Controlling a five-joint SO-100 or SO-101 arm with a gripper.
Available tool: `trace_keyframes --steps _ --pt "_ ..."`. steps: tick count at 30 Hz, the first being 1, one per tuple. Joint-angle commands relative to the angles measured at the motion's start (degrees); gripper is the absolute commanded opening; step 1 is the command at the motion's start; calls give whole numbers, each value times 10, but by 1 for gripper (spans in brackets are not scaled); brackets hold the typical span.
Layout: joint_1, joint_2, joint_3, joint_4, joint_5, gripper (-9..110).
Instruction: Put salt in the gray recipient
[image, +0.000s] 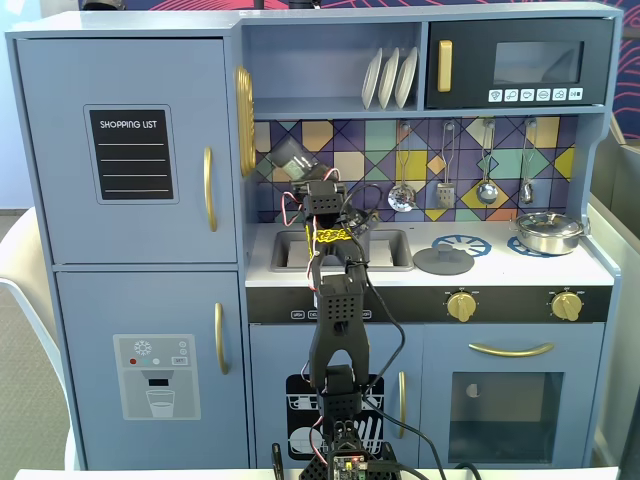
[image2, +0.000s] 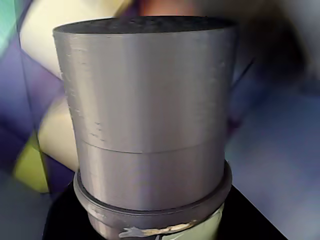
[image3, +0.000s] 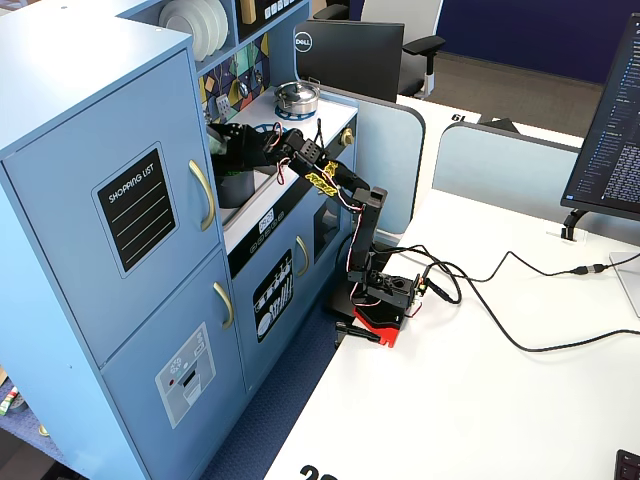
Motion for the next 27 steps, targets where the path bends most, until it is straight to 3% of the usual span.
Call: trace_keyframes --steps 1,4,10,14,17,20,27 --pt "-7 67 76 -178 -54 0" --pt "-15 69 76 -220 -85 0" --pt "2 -6 -67 10 0 0" --pt "11 20 4 -68 -12 0" --pt "5 59 76 -206 -82 0" --pt "12 29 -7 -143 -170 0" --pt "121 31 -43 -94 -548 0"
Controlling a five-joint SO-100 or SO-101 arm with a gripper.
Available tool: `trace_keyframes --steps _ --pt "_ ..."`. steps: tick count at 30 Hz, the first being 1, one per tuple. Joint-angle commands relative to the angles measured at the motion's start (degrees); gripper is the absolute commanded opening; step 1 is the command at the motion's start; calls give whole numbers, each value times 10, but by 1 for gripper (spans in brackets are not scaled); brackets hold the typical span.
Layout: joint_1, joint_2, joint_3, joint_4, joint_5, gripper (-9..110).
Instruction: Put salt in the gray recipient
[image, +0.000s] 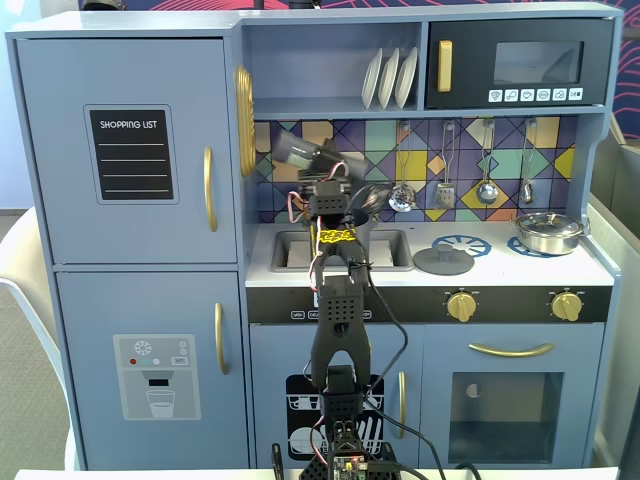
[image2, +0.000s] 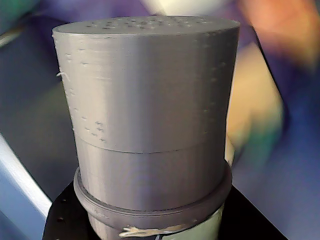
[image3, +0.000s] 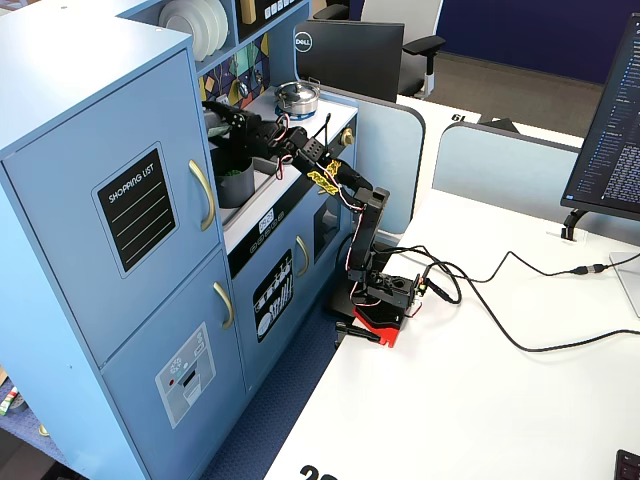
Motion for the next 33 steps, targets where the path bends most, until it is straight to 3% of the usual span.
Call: trace_keyframes --steps 1,9,14,21,33 --pt "90 26 -50 10 -262 0" --pt "309 22 -62 -72 -742 0" --pt "401 -7 -78 -72 -950 0" --pt "446 16 102 -222 -1069 0" --pt "475 -42 200 -353 -1099 0"
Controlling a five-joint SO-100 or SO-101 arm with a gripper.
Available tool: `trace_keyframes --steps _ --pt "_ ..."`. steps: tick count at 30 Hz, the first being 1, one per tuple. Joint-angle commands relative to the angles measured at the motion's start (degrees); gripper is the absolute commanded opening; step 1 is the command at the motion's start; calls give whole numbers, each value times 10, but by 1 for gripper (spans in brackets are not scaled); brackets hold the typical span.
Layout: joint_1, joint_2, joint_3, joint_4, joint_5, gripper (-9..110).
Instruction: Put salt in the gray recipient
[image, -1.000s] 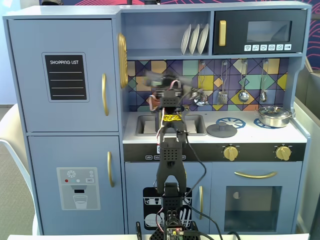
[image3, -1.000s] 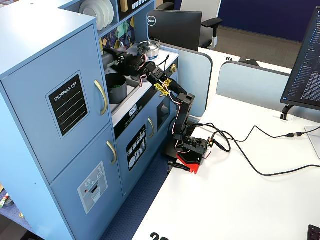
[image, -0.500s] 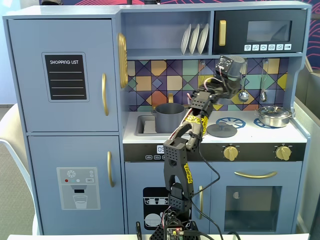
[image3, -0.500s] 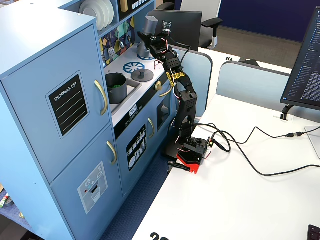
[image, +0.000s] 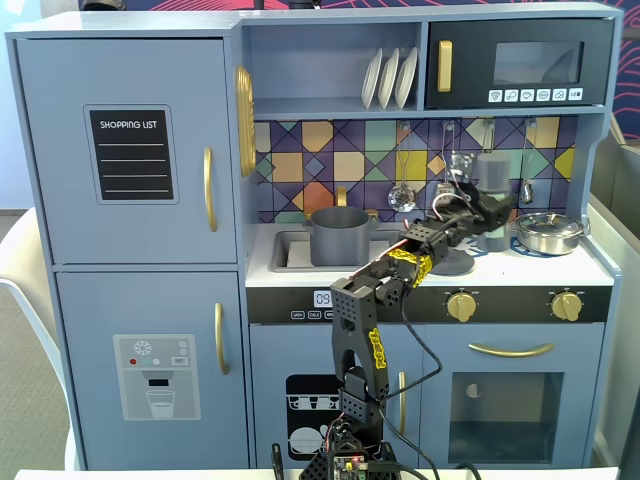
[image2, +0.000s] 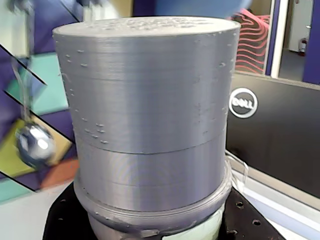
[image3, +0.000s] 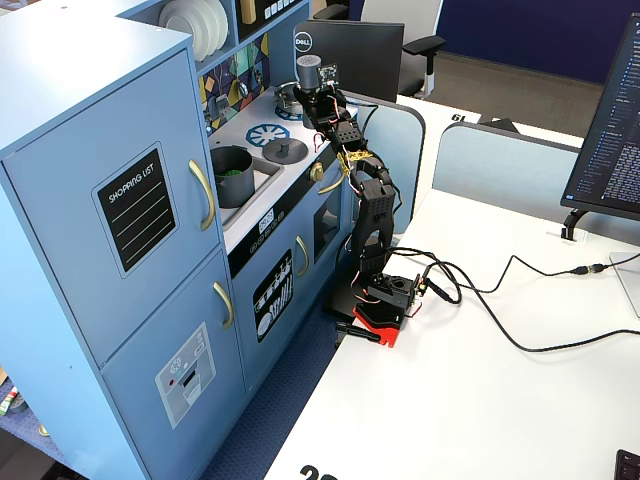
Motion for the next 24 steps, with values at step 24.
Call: trace_keyframes --steps 24 --pt "27 -99 -13 -103 5 0"
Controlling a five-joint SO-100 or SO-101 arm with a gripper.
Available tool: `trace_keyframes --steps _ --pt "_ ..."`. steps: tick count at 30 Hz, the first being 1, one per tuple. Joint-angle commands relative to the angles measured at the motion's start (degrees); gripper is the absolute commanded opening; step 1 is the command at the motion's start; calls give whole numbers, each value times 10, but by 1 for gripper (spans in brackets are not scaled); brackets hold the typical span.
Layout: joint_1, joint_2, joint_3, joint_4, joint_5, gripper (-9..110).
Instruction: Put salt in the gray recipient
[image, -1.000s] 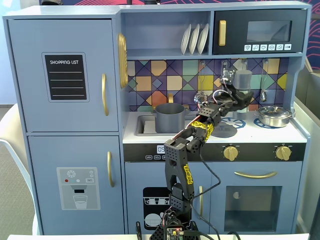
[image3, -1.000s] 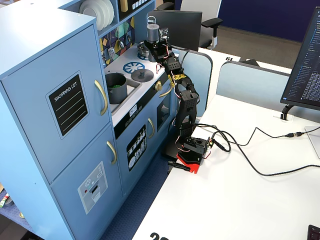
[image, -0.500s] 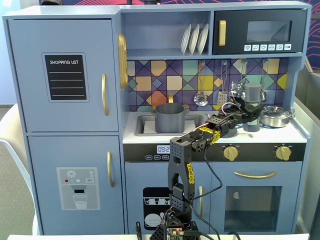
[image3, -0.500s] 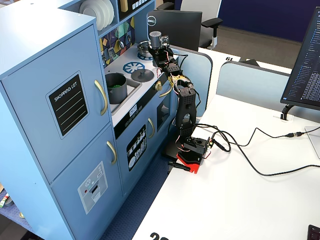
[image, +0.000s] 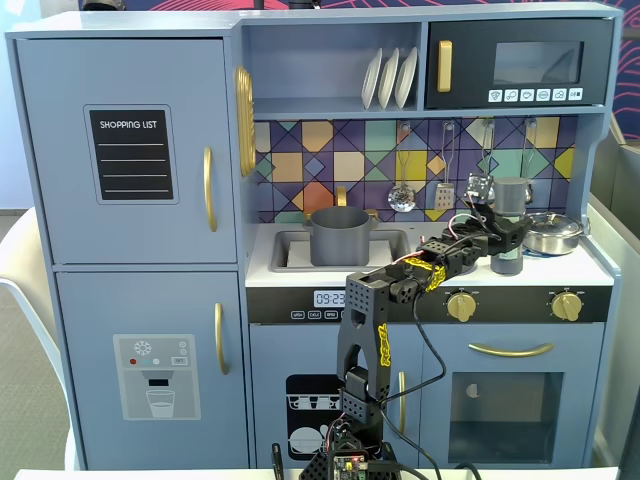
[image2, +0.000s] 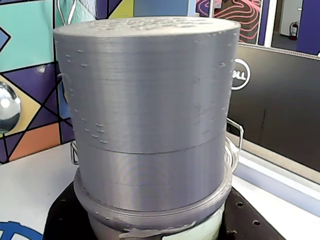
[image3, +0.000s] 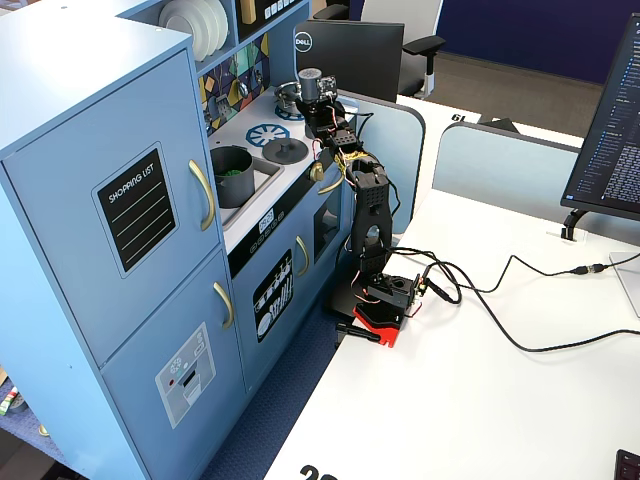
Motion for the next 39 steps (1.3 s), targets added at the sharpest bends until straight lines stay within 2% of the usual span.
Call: trace_keyframes --steps 1,9,17,24,28,32,33,36,39 --pt "12 5 -14 -21 5 0" --pt "17 12 5 -23 -4 2" --pt "24 53 47 -33 35 39" --pt "34 178 147 -3 5 48" --pt "37 329 200 157 -11 43" --pt "9 491 235 458 -62 17" --pt "-9 527 242 542 -84 14" --pt "-91 629 280 753 -120 4" --pt "-233 716 362 855 -105 0"
